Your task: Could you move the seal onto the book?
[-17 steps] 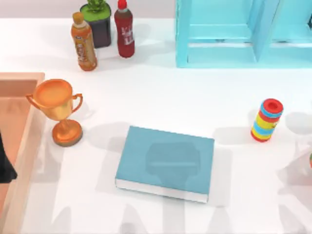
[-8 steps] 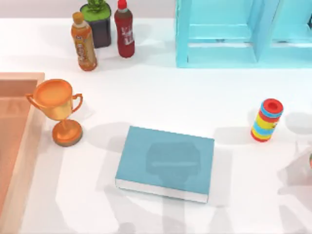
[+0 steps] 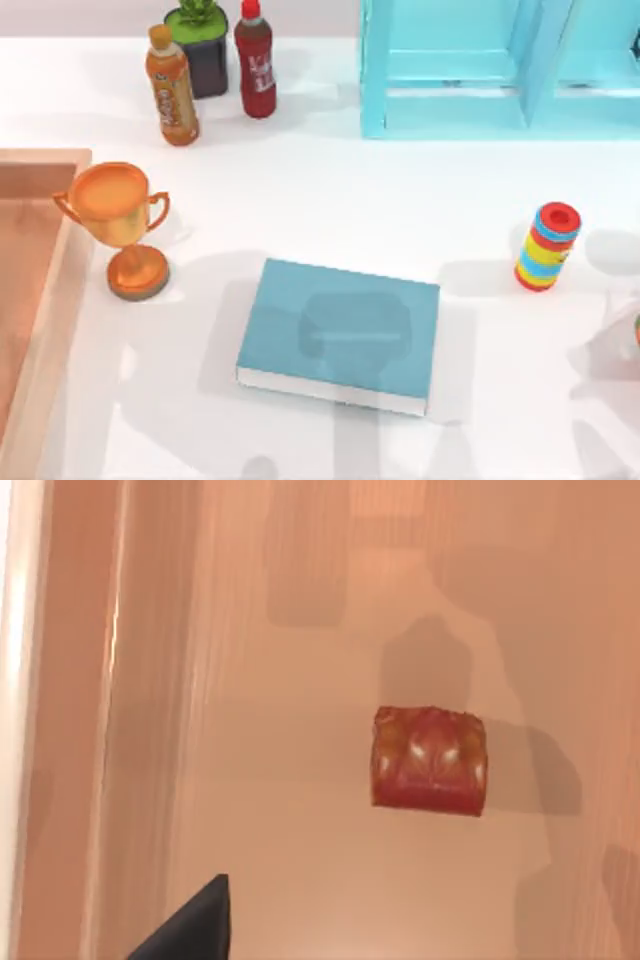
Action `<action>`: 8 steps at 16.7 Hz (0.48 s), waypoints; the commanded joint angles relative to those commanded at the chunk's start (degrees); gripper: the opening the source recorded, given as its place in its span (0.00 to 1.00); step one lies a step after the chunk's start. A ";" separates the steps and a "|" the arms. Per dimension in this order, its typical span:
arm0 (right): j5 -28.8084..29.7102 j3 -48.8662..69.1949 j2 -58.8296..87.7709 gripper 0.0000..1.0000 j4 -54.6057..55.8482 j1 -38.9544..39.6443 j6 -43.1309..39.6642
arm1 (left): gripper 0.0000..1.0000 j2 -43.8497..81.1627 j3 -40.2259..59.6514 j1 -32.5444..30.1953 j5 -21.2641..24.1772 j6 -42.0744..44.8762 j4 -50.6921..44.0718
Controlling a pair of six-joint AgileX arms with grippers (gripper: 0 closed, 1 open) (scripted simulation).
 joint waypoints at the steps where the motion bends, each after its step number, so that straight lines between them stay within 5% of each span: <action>1: 0.00 0.00 0.00 1.00 0.00 0.00 0.00 | 1.00 4.43 3.35 0.40 0.15 0.86 -2.89; 8: 0.00 0.00 0.00 1.00 0.00 0.00 0.00 | 1.00 23.32 17.86 1.37 1.26 5.31 -15.57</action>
